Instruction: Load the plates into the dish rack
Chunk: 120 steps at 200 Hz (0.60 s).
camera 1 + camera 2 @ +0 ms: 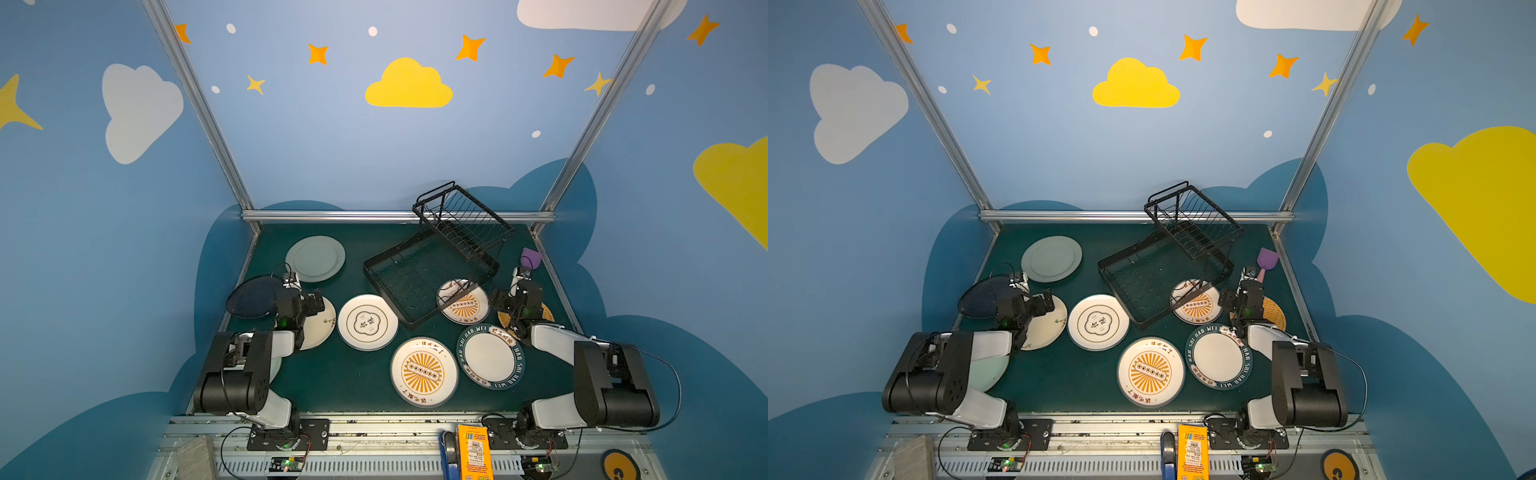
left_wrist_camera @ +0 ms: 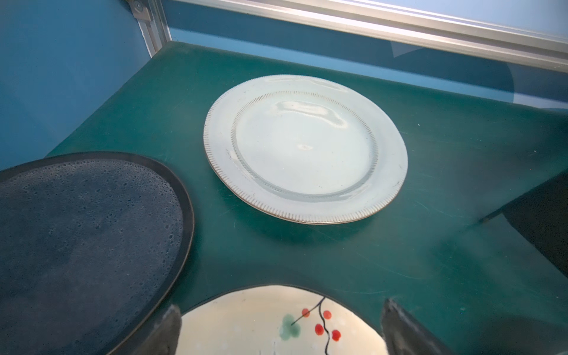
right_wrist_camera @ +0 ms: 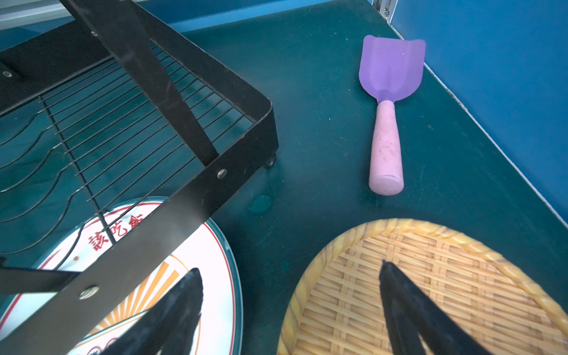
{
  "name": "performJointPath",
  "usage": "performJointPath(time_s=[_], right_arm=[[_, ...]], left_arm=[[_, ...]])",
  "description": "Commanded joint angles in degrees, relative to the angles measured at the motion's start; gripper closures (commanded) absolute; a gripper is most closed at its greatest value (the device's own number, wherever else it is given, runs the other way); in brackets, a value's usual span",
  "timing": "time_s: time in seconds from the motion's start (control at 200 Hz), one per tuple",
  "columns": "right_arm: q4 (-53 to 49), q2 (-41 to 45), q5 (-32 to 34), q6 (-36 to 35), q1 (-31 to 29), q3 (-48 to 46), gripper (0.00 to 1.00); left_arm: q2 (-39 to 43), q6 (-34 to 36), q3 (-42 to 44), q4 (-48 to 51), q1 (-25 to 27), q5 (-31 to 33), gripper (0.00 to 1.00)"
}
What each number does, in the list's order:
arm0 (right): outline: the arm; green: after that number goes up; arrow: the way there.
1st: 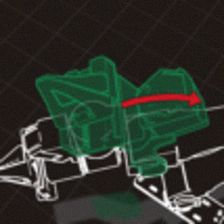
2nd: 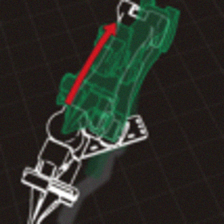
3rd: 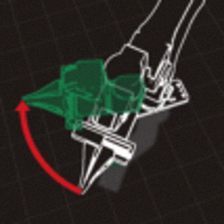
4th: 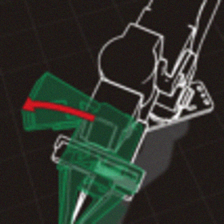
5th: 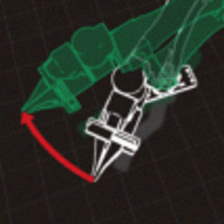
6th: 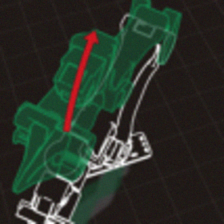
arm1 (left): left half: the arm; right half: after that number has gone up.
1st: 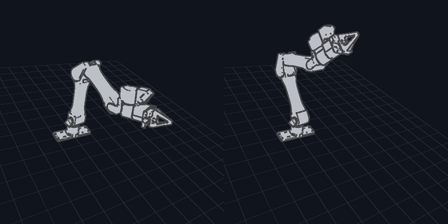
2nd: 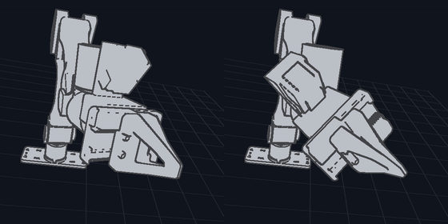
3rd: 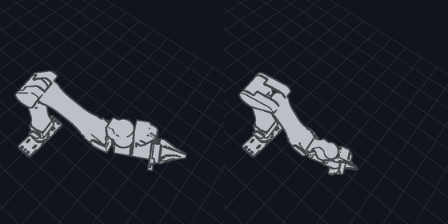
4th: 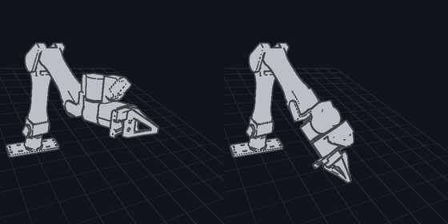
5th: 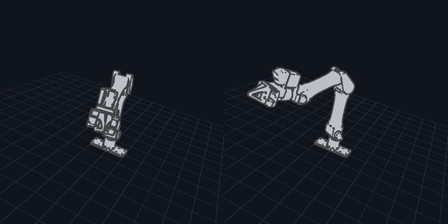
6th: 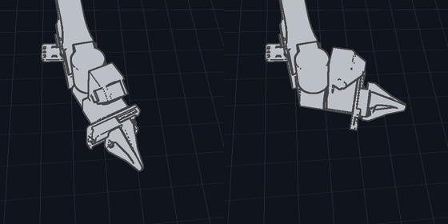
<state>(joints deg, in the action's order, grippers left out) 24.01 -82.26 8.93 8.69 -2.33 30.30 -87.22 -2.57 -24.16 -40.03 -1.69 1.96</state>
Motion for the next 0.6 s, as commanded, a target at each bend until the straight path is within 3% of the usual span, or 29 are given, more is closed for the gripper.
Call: performJointPath(time_s=[0.0,0.16,0.225,0.28,0.345,0.456,0.596], right_arm=[[-0.41,-0.17,-0.23,-0.22,0.28,-0.07,0.12],[-2.27,2.90,2.09,1.05,0.10,-0.47,0.12],[1.44,6.08,2.50,0.50,-0.18,-3.82,0.12],[1.60,10.16,6.92,1.06,-0.77,-5.51,0.12],[-6.48,15.59,12.24,5.44,-0.75,-3.25,0.12],[-25.11,22.22,15.70,12.92,-0.58,3.27,0.12],[-28.29,25.39,17.34,17.12,-0.58,3.91,0.12]], left_arm=[[0.37,-0.25,-0.62,-0.67,-0.64,-1.25,0.00],[1.87,-1.24,-0.42,-0.39,-0.04,0.72,0.00],[5.05,-0.84,-3.43,7.87,0.38,3.02,0.00],[7.84,-0.75,-5.85,13.77,0.73,4.47,0.00],[11.66,-1.92,-7.39,18.86,1.09,7.08,0.00],[17.67,-7.81,-11.73,31.62,1.42,11.80,0.00],[24.54,-20.25,-15.89,45.41,1.39,12.22,0.00]])
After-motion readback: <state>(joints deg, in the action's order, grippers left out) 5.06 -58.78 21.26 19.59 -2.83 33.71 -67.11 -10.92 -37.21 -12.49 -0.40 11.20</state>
